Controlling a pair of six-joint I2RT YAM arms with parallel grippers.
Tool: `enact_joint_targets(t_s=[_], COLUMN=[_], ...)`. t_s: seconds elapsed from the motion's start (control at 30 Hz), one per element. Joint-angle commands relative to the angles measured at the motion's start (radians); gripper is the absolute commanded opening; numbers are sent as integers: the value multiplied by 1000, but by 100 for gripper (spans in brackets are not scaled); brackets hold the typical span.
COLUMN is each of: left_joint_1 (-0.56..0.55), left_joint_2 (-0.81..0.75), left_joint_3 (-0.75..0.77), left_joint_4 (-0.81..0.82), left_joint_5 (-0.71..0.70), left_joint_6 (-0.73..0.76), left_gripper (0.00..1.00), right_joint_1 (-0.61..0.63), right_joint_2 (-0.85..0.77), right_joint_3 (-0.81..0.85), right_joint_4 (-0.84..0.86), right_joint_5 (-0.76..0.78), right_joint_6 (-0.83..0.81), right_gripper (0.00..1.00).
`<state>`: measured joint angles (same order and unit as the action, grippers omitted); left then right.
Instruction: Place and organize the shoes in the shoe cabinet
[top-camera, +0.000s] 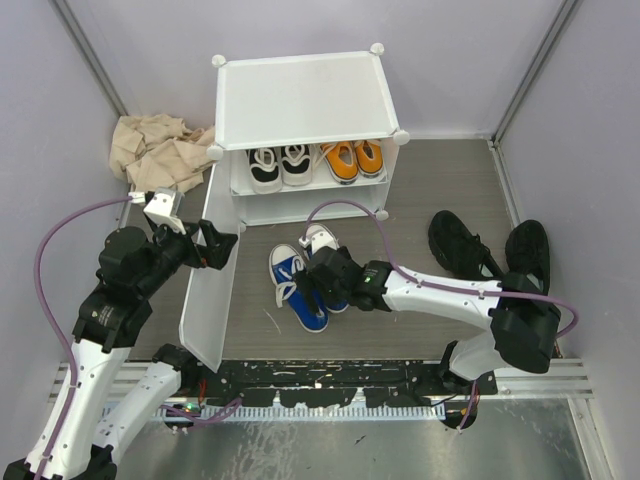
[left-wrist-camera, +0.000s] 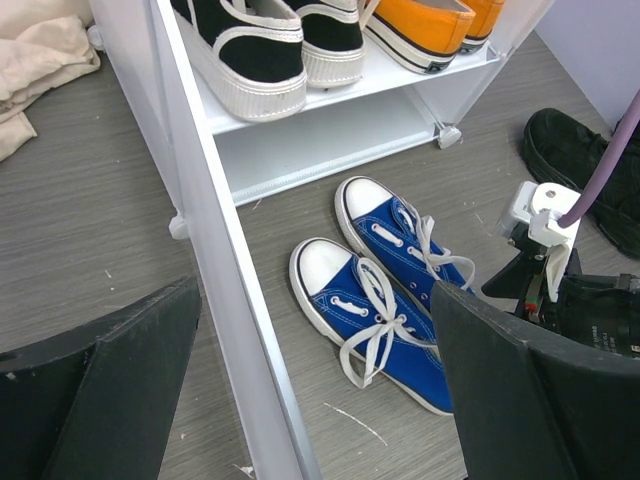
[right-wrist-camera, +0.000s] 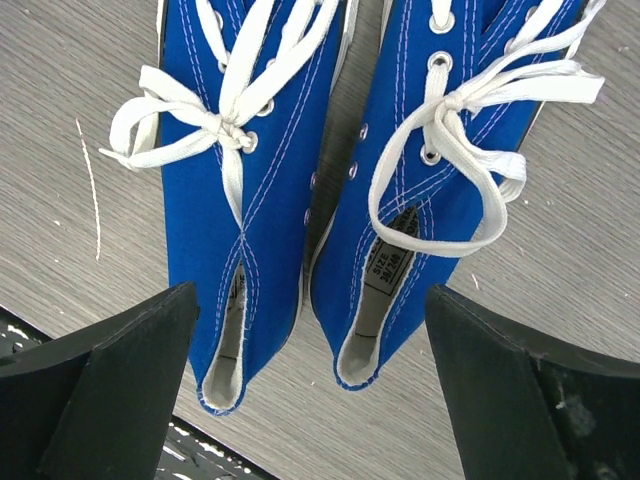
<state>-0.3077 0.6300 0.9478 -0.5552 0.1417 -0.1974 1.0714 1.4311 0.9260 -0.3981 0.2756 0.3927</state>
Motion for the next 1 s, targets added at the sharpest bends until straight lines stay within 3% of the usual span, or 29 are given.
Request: enact_joint_targets(t_s=[0.0,0.2,0.53,0.6,0.7,0.77,0.87,0.97], left_joint_1=[2,1,1,2,2,2,1,2], left_joint_2=[28,28,28,25,24,24,23,22], left_joint_3=[-34,-36,-40,-42,-43,-46,-47,-44], left_joint_4=[-57,-60,-58,-59,-59,-58,-58,-61], left_joint_5=[-41,-40,-39,-39,-38,-37,-39,-39], left_joint_6=[26,27,29,29,29,29,31,31], left_gripper=[98,98,98,98,98,98,98,98], right_joint_1=[8,10,11,11,10,10,10,12], right_joint_2=[3,45,132,151,174,190,208,179], right_joint_3=[38,8,-43,-62,-82,-88,-79,-57], right_joint_4=[23,80,169,180,195,202,202,187], right_joint_5=[-2,-5,51,74,121,151,164,160], right_joint_6=[-12,-15,-25,-24,-29,-45,-70,-61], right_gripper=[100,98,77,65,38,33,3,1])
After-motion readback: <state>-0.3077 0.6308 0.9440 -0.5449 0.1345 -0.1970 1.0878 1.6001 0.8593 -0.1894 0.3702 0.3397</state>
